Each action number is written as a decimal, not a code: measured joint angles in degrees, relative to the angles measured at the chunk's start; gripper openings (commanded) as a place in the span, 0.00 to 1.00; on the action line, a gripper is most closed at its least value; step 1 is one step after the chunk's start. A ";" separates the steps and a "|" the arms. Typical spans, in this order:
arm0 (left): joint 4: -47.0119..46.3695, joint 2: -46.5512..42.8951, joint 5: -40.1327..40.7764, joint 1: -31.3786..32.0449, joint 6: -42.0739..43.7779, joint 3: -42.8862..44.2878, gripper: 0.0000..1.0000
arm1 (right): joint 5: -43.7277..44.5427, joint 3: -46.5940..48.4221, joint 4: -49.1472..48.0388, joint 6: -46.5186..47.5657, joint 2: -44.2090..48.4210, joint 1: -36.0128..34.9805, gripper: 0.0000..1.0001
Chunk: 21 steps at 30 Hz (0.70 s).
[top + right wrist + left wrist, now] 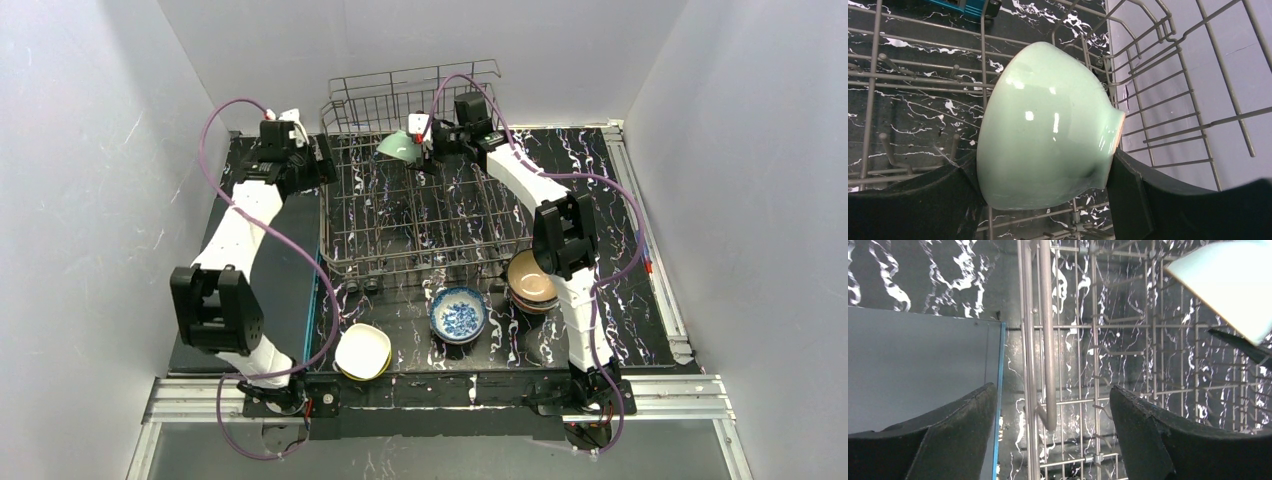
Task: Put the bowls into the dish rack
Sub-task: Turn the bowl upside down on the dish rack.
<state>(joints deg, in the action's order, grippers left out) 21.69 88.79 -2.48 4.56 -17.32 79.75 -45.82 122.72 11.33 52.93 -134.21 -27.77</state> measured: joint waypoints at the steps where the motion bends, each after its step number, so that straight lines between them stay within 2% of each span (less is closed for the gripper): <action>1: 0.61 1.49 -0.81 0.00 0.28 0.66 0.76 | 0.15 -0.28 -0.07 0.00 0.00 0.02 0.01; 6: 2.89 7.89 -5.09 0.44 1.57 2.43 0.70 | 0.37 -0.98 -0.48 0.61 0.07 0.00 0.01; 9: 4.66 9.99 -5.27 1.79 3.08 3.34 0.58 | 0.68 -2.10 -0.61 1.42 0.79 0.00 0.01; 13: 6.69 10.45 -0.46 4.35 7.30 4.13 0.45 | 1.11 -3.80 -0.57 2.89 2.67 0.00 0.01; 16: 7.67 10.45 2.54 6.40 10.03 4.13 0.27 | 1.29 -4.33 -0.42 4.26 4.02 0.00 0.01; 21: 7.61 10.43 4.22 9.57 12.44 4.11 0.03 | 1.57 -4.42 0.92 6.62 5.31 0.00 0.01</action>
<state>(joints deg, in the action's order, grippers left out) 29.30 99.22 1.74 14.13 -4.89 83.85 -44.25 118.30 12.25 59.55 -128.90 -27.77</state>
